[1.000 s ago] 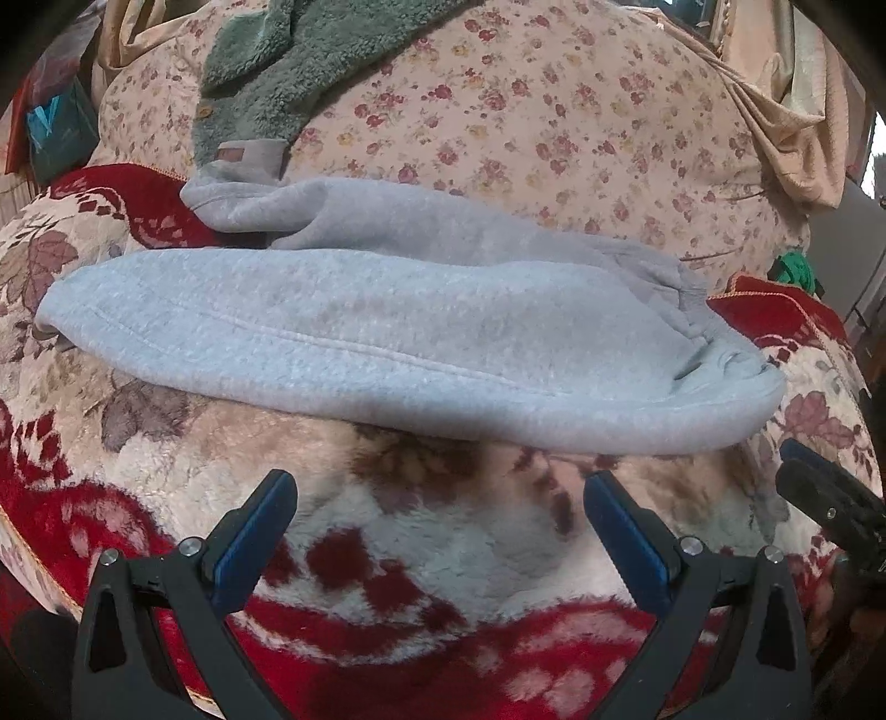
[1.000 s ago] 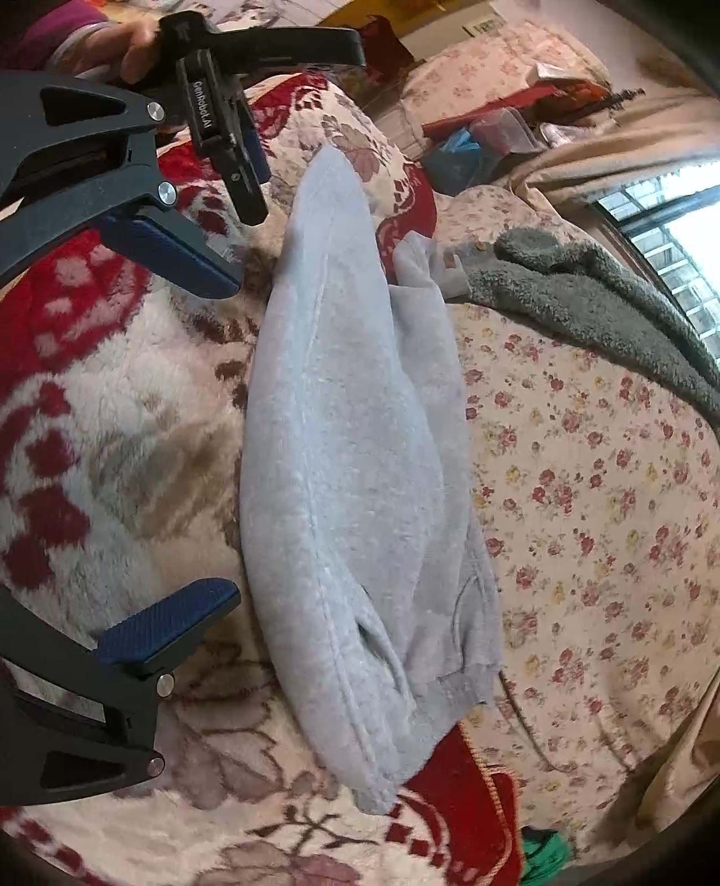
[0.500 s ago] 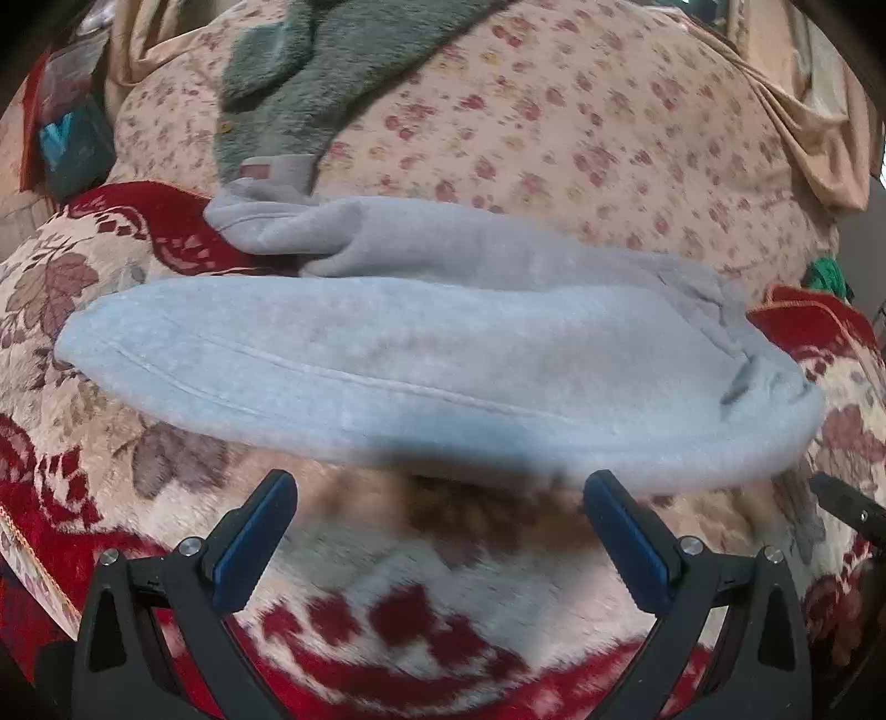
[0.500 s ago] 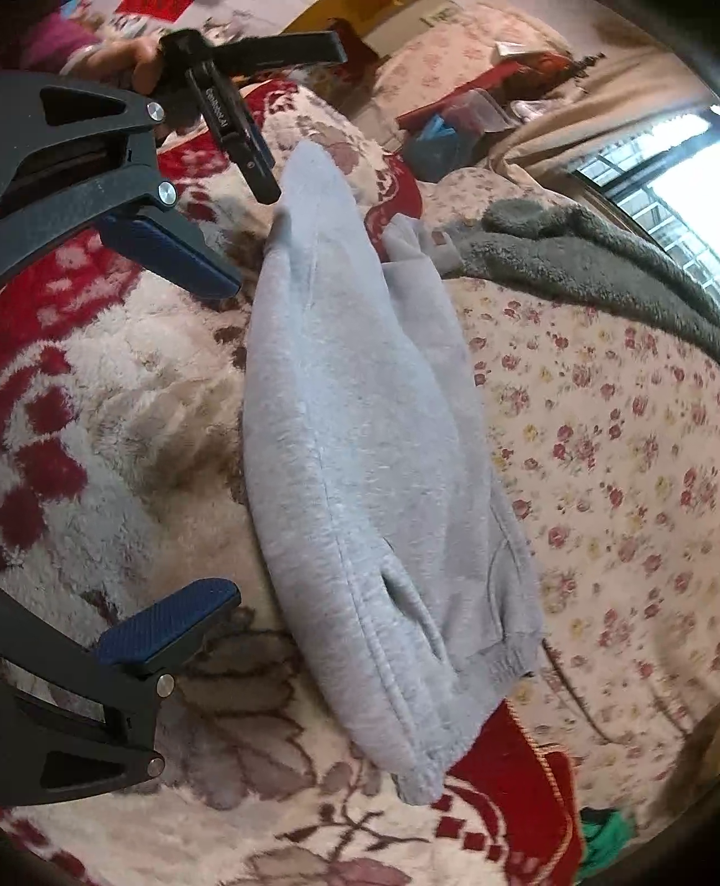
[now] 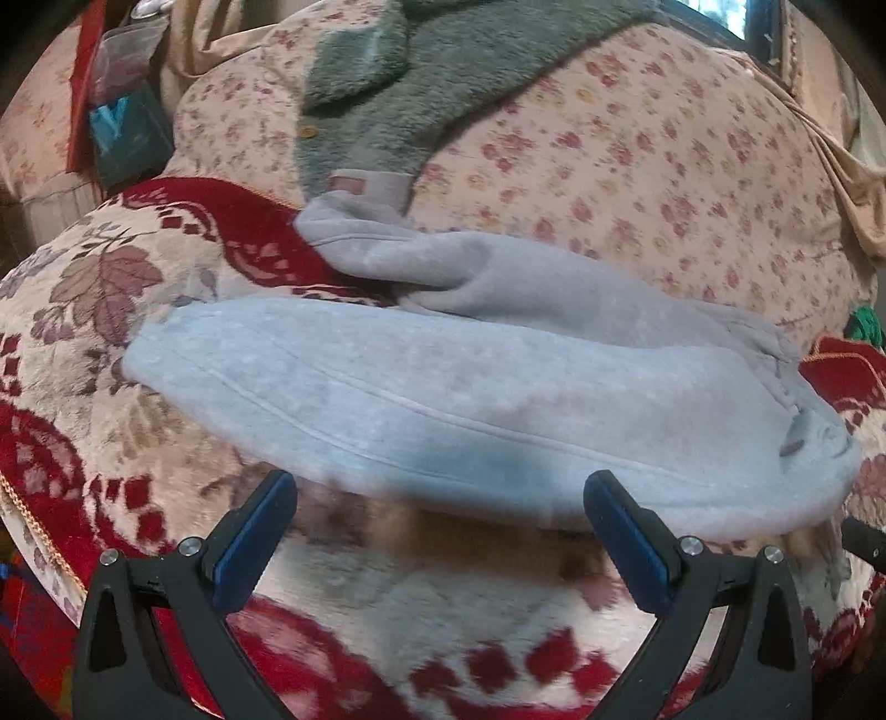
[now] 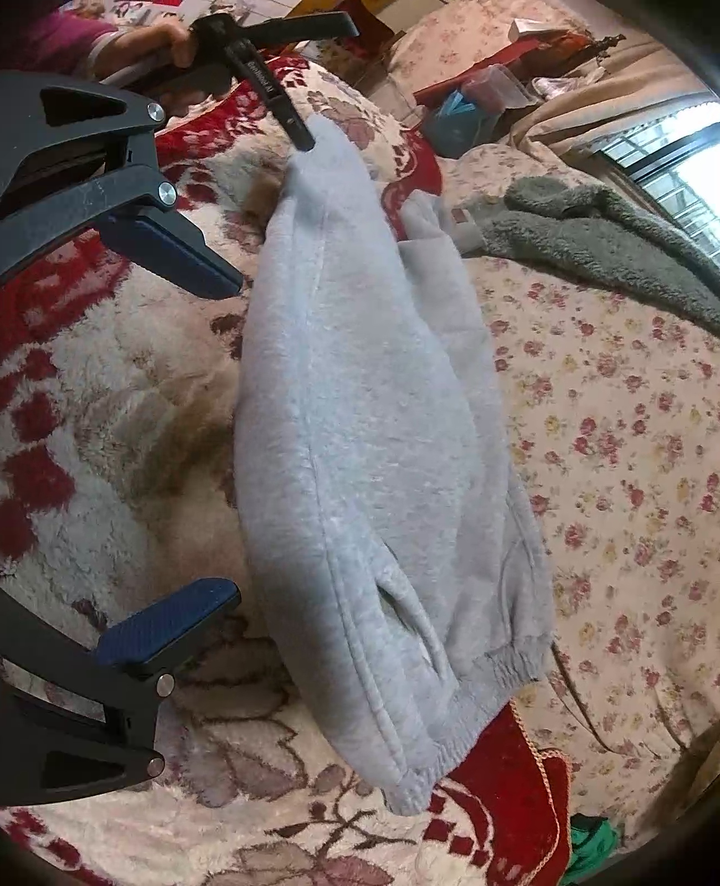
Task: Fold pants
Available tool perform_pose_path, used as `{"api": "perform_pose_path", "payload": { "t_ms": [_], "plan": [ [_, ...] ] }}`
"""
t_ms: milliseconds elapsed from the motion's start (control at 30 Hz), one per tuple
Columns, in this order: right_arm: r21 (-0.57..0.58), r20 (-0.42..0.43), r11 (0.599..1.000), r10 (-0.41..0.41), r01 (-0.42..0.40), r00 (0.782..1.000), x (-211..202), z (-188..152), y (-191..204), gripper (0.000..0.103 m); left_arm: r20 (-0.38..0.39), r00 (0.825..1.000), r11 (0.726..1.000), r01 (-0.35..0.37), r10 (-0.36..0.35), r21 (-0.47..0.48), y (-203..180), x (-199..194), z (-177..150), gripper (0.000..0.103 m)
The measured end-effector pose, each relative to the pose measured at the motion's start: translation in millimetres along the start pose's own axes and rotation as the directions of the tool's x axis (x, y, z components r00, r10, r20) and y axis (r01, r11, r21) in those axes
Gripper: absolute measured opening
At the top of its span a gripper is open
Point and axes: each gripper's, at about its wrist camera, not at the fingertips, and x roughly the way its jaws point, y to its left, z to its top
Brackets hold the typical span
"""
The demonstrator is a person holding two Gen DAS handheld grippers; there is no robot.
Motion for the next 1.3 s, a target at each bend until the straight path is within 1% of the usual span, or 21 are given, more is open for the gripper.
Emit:
{"api": "perform_pose_path", "payload": {
  "t_ms": [100, 267, 400, 533, 600, 800, 900, 1100, 1200, 1233, 1267, 1300],
  "plan": [
    [0.041, -0.001, 0.999, 0.008, -0.008, 1.0, -1.2, -2.0, -9.5, 0.103, -0.002, 1.0, 0.999, -0.017, 0.017, -0.037, 19.0, 1.8, 3.3, 0.103],
    [0.103, 0.011, 0.995, -0.002, 0.0, 1.0, -9.3, 2.5, -29.7, 0.103, -0.014, 0.999, 0.994, -0.034, 0.033, -0.1, 53.5, 7.1, 8.6, 0.103],
    [0.156, 0.022, 0.987, -0.043, 0.039, 0.999, -15.3, 7.6, -44.4, 0.103, -0.033, 0.999, 0.982, -0.048, 0.043, -0.181, 88.8, 14.0, 13.6, 0.103],
    [0.271, 0.023, 0.963, 0.001, -0.007, 1.0, -12.7, 11.3, -67.2, 0.103, -0.038, 0.998, 0.97, -0.058, 0.051, -0.234, 110.9, 21.2, 17.0, 0.103],
    [0.312, 0.019, 0.95, 0.011, -0.016, 1.0, -10.7, 11.6, -75.9, 0.103, -0.043, 0.997, 0.969, -0.071, 0.062, -0.235, 115.0, 26.3, 18.5, 0.103],
    [0.37, 0.027, 0.929, 0.0, -0.01, 1.0, -8.3, 14.2, -90.0, 0.103, -0.077, 0.995, 0.964, -0.078, 0.06, -0.254, 124.4, 48.4, 24.5, 0.103],
    [0.395, 0.041, 0.919, -0.027, 0.008, 0.999, -8.4, 20.6, -98.6, 0.103, -0.091, 0.995, 0.958, -0.074, 0.051, -0.278, 130.1, 60.1, 28.9, 0.103],
    [0.44, 0.063, 0.898, -0.013, -0.016, 0.998, 1.5, 37.4, -112.3, 0.103, -0.113, 0.993, 0.953, -0.075, 0.043, -0.294, 129.4, 79.1, 36.5, 0.103],
    [0.442, 0.046, 0.897, -0.016, -0.006, 0.999, 16.3, 47.8, -117.1, 0.103, -0.126, 0.991, 0.955, -0.071, 0.036, -0.288, 124.8, 90.1, 39.6, 0.103],
    [0.432, 0.042, 0.902, -0.008, -0.011, 0.999, 23.3, 51.2, -117.5, 0.1, -0.128, 0.991, 0.954, -0.066, 0.03, -0.291, 124.6, 91.7, 40.0, 0.103],
    [0.417, 0.039, 0.909, -0.009, -0.008, 0.999, 28.5, 53.2, -116.8, 0.094, -0.123, 0.992, 0.953, -0.05, 0.013, -0.298, 124.3, 93.2, 40.8, 0.103],
    [0.402, 0.028, 0.915, -0.016, 0.004, 0.999, 33.7, 54.8, -116.4, 0.055, -0.115, 0.993, 0.952, -0.034, -0.002, -0.304, 124.2, 93.8, 41.4, 0.093]
  ]
}}
